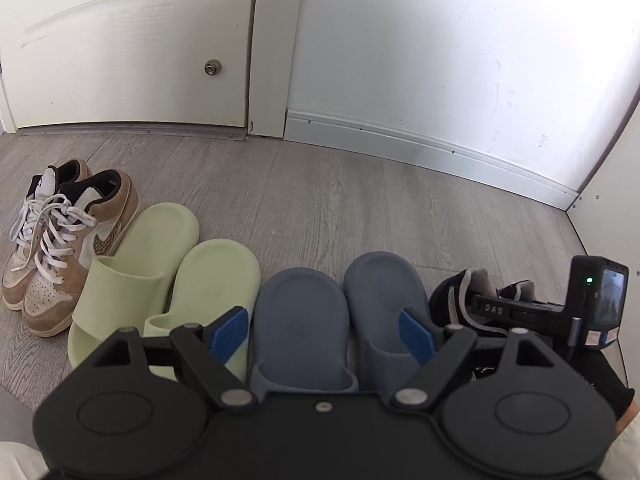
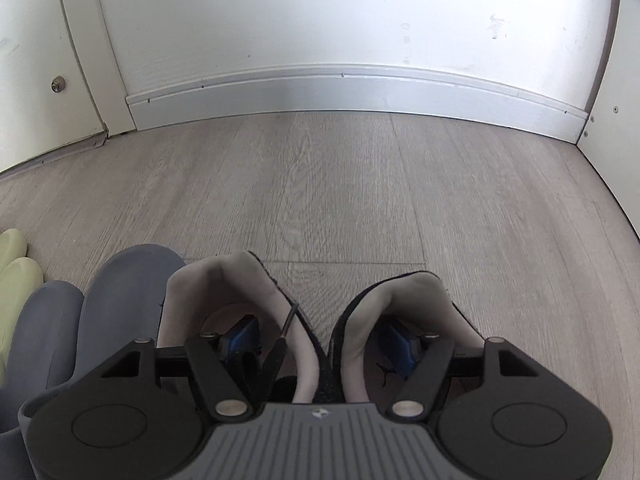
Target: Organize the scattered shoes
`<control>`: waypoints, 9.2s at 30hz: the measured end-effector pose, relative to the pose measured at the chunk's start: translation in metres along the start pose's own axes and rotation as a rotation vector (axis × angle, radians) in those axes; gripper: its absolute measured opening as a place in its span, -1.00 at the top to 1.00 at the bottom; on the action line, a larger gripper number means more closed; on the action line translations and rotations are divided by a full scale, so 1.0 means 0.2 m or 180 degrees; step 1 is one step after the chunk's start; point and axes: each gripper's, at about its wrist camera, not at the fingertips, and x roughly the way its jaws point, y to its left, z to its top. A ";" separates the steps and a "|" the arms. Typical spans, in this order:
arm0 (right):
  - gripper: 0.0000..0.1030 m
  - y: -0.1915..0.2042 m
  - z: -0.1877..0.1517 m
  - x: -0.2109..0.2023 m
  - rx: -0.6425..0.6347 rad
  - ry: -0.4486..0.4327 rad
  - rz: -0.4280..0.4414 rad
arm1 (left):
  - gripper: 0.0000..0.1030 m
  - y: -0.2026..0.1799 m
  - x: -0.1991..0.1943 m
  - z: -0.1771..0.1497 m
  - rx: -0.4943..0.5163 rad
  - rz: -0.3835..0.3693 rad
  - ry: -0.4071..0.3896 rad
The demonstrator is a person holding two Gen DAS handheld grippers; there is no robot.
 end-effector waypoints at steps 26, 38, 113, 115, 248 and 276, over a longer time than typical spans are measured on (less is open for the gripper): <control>-0.36 0.02 0.20 0.08 -0.0322 0.0416 -0.0221 | -0.61 0.02 0.13 -0.07 -0.0122 -0.0129 0.0287; 0.49 -0.10 0.08 -0.09 0.0073 -0.0378 -0.0492 | -0.61 0.00 0.15 -0.06 -0.0103 -0.0138 0.0322; -0.25 -1.16 0.59 0.24 0.0126 -0.0839 0.0088 | -0.61 -0.67 0.78 0.39 0.0081 -0.0347 0.0373; -0.14 -1.06 0.53 0.32 0.0083 -0.0642 0.0182 | -0.61 -0.65 0.76 0.37 0.0064 -0.0336 0.0379; 0.62 -0.13 -0.55 -0.60 0.0032 -0.1480 -0.0806 | -0.61 0.38 0.02 -0.19 -0.0402 0.0132 0.0295; 0.23 -1.31 -0.86 -0.62 0.0544 -0.1045 -0.0872 | -0.61 -0.35 0.17 -0.13 0.0381 -0.0416 0.0309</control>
